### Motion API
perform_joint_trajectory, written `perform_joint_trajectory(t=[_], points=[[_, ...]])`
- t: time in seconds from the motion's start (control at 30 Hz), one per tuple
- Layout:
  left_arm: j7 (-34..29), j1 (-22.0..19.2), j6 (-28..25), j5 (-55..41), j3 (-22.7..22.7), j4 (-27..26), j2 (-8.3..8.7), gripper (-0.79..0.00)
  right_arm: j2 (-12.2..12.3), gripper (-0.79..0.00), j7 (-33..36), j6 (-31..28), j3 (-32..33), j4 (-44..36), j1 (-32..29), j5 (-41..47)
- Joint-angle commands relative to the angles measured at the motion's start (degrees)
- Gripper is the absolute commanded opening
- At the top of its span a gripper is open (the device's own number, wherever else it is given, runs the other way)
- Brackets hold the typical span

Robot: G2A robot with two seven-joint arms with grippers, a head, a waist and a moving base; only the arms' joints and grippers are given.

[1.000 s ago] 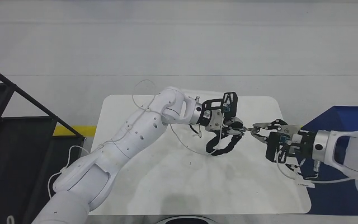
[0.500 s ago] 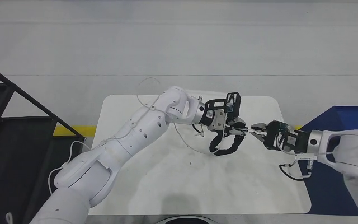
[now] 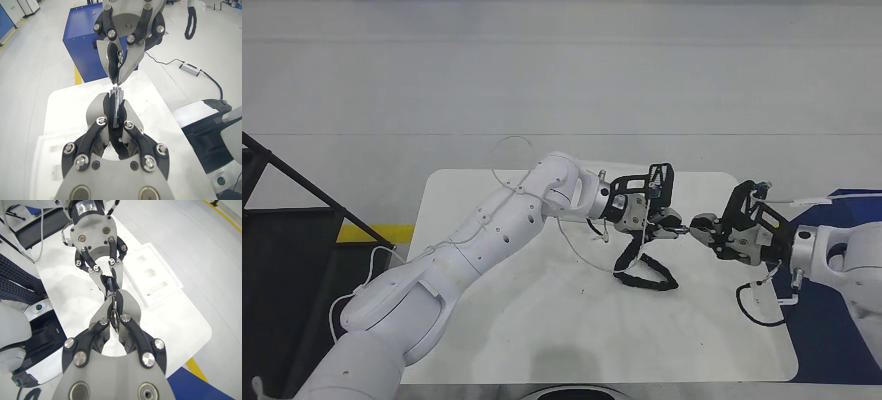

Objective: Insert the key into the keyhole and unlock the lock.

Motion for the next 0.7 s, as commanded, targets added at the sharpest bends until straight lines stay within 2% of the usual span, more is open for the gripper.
perform_joint_trajectory(t=[0.0, 0.3, 0.5, 0.67], points=[[-0.4, 0.11, 0.0, 0.57, -0.22, 0.52, 0.18, -0.785, 0.03, 0.0, 0.58, -0.19, -0.04, 0.15, 0.14, 0.66], [-6.26, 4.23, 3.18, 0.11, -2.01, 4.38, 1.75, -0.785, 0.39, 0.0, -1.18, -4.51, 3.98, 2.46, -1.23, 3.78], [-14.82, 7.1, 6.15, -1.11, -1.83, 6.19, 2.69, -0.785, 0.64, 0.0, -1.99, -6.91, 6.55, 2.46, -3.14, 4.52], [-21.07, 7.72, 7.88, -3.25, -0.88, 7.55, 2.61, -0.785, 0.75, 0.0, -2.0, -8.6, 6.81, 1.91, -3.94, 4.53]])
